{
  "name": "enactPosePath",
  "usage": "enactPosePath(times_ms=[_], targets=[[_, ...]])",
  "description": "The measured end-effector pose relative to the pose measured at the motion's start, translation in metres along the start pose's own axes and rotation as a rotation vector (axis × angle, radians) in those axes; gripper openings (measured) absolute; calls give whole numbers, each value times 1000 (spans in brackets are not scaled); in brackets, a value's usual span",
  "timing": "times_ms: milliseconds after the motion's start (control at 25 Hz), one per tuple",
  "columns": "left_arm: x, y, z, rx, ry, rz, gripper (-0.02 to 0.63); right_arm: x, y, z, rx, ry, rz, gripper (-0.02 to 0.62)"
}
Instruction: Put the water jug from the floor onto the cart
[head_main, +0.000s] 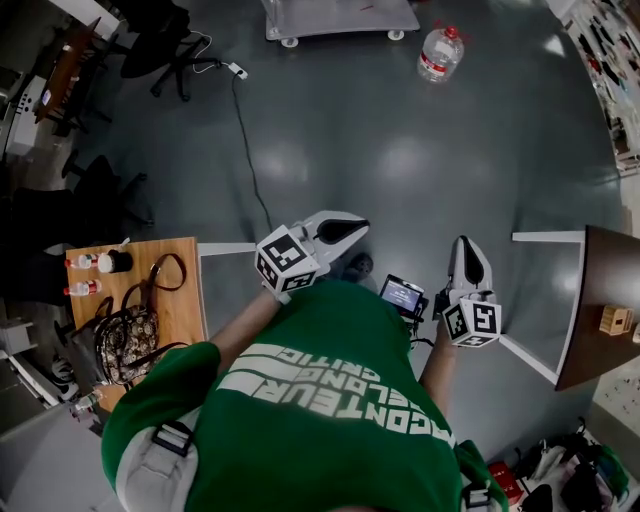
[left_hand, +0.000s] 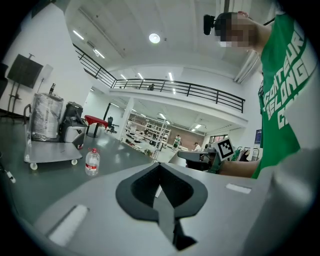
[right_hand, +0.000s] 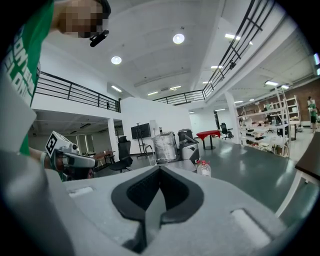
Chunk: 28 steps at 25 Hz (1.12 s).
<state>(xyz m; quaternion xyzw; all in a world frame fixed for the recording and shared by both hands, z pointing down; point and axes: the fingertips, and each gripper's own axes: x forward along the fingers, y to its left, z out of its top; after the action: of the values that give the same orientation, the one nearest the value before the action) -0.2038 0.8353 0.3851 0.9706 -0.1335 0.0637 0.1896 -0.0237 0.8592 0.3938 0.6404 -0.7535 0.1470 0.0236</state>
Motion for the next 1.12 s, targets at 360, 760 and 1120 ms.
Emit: enactPosePath(times_ms=[360, 760, 1120], targets=[[8, 23, 7, -10, 0, -21, 12, 25, -4, 13, -14, 8, -9, -8], [20, 71, 29, -14, -11, -50, 12, 69, -5, 29, -20, 27, -41, -8], [18, 118, 53, -27, -40, -80, 12, 115, 7, 43, -39, 49, -59, -8]])
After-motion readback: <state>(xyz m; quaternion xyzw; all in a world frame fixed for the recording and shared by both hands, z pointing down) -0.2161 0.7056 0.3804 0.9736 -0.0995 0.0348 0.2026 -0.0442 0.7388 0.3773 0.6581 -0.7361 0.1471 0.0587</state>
